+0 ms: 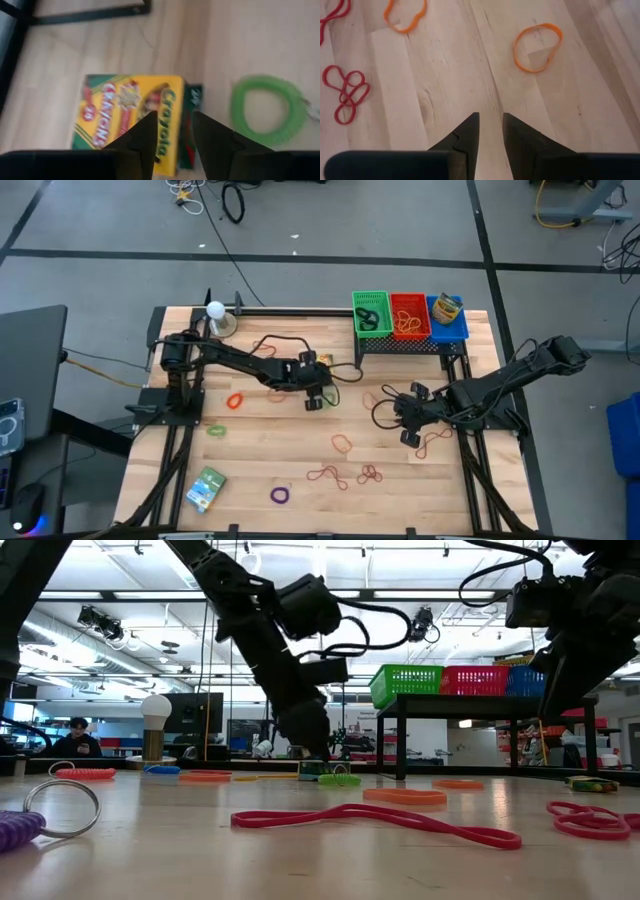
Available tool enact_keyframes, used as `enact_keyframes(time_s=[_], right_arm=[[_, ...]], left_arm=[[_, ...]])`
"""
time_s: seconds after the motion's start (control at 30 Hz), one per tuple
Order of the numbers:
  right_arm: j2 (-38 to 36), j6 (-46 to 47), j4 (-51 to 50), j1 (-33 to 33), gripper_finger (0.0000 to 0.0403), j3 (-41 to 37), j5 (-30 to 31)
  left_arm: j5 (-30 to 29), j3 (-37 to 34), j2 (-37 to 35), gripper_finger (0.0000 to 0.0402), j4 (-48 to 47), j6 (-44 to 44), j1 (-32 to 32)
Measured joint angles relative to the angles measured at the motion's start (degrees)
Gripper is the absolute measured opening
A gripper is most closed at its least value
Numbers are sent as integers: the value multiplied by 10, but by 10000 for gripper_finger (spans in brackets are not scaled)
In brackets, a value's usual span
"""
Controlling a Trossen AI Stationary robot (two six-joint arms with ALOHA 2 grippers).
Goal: Pick & Place Office Desk Supplies
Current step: Put the large crayon box into the blue bin
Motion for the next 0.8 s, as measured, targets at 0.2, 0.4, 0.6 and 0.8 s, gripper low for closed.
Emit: enact_keyframes(time_s=[0.2, 0.4, 0.6, 0.8], right_arm=[[0, -4, 0, 0, 91, 0, 0], [0, -4, 4, 0, 91, 0, 0], [0, -4, 6, 0, 91, 0, 0], [0, -2, 14, 0, 91, 0, 0]], left_arm=[[10, 0, 0, 135, -19, 0, -3], [-4, 1, 20, 144, -14, -8, 0], [-10, 1, 26, 84, -10, -18, 0], [-18, 1, 21, 8, -12, -22, 0]])
